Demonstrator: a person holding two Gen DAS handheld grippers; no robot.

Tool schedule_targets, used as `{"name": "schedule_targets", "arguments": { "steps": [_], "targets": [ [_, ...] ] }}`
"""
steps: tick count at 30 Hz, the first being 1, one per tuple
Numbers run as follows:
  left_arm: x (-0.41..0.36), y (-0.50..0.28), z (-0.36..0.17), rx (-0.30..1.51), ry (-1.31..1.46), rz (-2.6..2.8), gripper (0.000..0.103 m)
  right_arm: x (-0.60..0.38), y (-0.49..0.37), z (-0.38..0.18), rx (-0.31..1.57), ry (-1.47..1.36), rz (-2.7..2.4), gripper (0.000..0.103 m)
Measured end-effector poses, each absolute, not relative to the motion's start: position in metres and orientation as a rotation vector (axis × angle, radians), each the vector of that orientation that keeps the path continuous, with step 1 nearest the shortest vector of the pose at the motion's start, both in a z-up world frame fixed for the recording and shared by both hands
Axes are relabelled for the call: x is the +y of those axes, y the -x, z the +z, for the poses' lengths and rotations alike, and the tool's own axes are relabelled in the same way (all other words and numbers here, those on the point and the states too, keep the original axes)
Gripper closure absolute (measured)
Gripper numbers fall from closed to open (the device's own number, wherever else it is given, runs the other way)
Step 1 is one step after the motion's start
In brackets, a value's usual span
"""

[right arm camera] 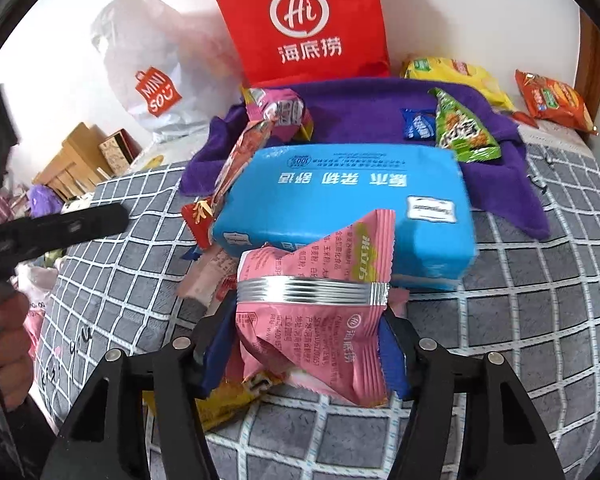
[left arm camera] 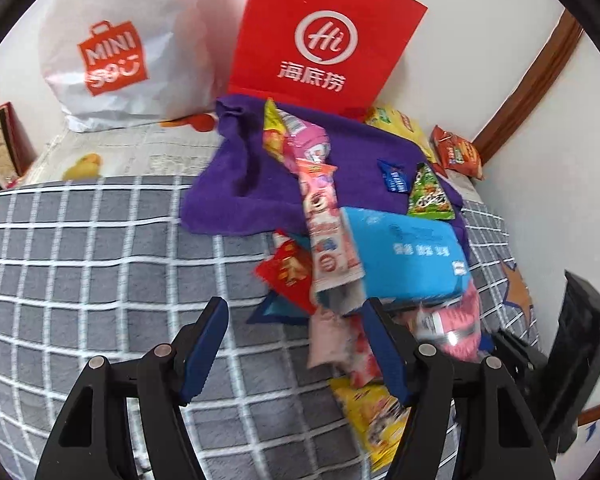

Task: Organize snacks
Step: 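Grasp the pink wafer packet with right gripper while left moves over the towel, then grasp the red candy packet with left gripper while right holds the pink wafer packet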

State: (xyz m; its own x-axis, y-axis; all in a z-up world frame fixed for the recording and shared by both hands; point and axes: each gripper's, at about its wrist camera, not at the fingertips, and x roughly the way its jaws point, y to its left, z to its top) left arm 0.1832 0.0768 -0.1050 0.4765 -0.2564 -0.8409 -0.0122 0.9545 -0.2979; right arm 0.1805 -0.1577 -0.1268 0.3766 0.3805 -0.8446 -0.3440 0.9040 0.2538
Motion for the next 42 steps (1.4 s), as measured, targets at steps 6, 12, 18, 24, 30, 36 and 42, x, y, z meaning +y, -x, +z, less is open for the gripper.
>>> {"name": "schedule_targets", "arguments": {
  "steps": [6,12,18,24,30,36,42],
  "targets": [
    [0.060,-0.209,-0.114,1.070,0.294,-0.155,0.038,-0.186,-0.169,-0.112,1.042,-0.028,0.482,0.041],
    [0.062,-0.236,-0.130,1.097,0.371,-0.131,0.051,-0.215,-0.169,-0.113,1.028,-0.021,0.441,0.041],
    [0.058,-0.265,-0.144,1.133,0.401,-0.127,0.057,-0.223,-0.174,-0.118,1.027,-0.035,0.455,0.041],
    [0.060,-0.273,-0.143,1.133,0.450,-0.162,0.083,-0.223,-0.176,-0.119,1.003,-0.012,0.471,0.041],
    [0.056,-0.280,-0.133,1.101,0.410,-0.168,0.086,-0.228,-0.179,-0.123,1.006,-0.031,0.487,0.041],
    [0.041,-0.311,-0.118,1.047,0.403,-0.183,0.086,-0.235,-0.181,-0.123,1.005,-0.054,0.480,0.041],
    [0.034,-0.336,-0.126,1.052,0.377,-0.132,0.082,-0.241,-0.178,-0.123,1.015,-0.051,0.470,0.041]
  ]
}}
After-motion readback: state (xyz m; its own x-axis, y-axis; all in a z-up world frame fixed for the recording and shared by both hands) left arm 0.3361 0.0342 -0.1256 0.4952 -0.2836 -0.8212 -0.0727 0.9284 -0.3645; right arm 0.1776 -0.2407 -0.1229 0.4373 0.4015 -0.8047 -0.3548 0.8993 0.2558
